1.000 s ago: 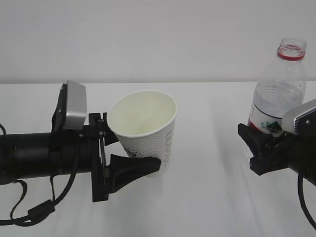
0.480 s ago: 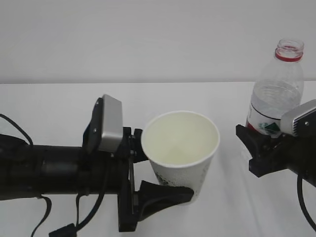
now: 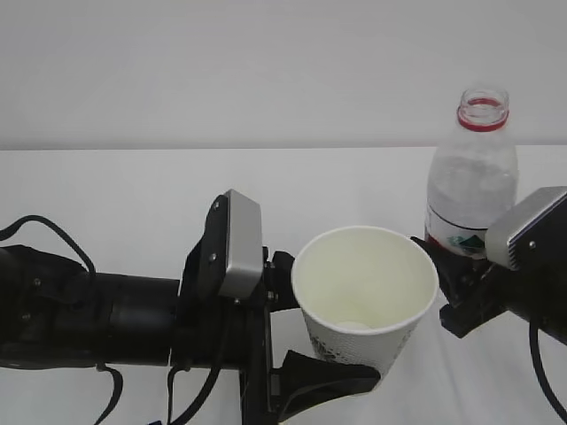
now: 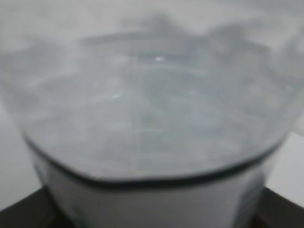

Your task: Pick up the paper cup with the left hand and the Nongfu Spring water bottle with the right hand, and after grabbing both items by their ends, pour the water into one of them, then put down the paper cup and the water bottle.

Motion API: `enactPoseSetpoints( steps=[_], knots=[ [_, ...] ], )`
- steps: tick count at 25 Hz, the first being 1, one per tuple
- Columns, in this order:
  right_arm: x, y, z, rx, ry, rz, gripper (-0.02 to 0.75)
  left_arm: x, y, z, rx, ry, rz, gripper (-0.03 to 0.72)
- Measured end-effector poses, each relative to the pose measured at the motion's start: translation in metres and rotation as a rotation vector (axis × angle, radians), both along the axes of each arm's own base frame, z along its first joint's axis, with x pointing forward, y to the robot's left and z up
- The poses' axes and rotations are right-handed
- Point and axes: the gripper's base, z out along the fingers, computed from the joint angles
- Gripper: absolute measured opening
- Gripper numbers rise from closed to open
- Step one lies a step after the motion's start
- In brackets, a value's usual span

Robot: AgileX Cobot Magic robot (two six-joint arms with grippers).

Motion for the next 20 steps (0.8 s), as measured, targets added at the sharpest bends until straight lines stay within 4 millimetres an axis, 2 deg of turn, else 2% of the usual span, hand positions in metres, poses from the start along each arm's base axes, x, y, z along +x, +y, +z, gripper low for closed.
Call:
enactPoseSetpoints(
  steps=[6, 20],
  knots=[
    [0.005, 0.002, 0.004, -0.054, -0.052, 0.026, 0.479, 0.002, 0.0, 0.0, 0.002, 0.005, 0.019, 0.582],
    [0.041, 0.018, 0.035, -0.173, -0.27, 0.137, 0.479, 0.016, 0.008, 0.002, -0.017, 0.019, 0.108, 0.582]
  ],
)
